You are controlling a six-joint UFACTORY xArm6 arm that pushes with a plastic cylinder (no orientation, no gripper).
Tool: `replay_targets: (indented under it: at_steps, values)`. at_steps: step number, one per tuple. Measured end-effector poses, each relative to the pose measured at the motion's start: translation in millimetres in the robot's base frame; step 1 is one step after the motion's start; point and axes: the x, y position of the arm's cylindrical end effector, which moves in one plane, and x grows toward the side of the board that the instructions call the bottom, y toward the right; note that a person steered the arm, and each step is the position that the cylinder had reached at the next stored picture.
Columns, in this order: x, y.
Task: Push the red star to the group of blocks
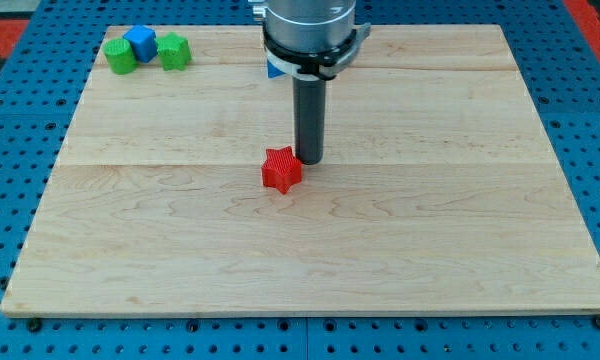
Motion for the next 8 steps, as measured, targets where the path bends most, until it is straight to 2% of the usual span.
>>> replay_targets:
  at_steps: [1, 2, 3, 4, 5, 6, 7, 8]
  values:
    - [55.8, 33.8]
    - [80.2, -18.5]
    - [8.7, -49.5]
    - [-31.7, -38.6]
    - [-31.6, -27.8]
    - [-29.6, 15.1]
    - [-50.8, -8.5]
    - [-93.3, -72.1]
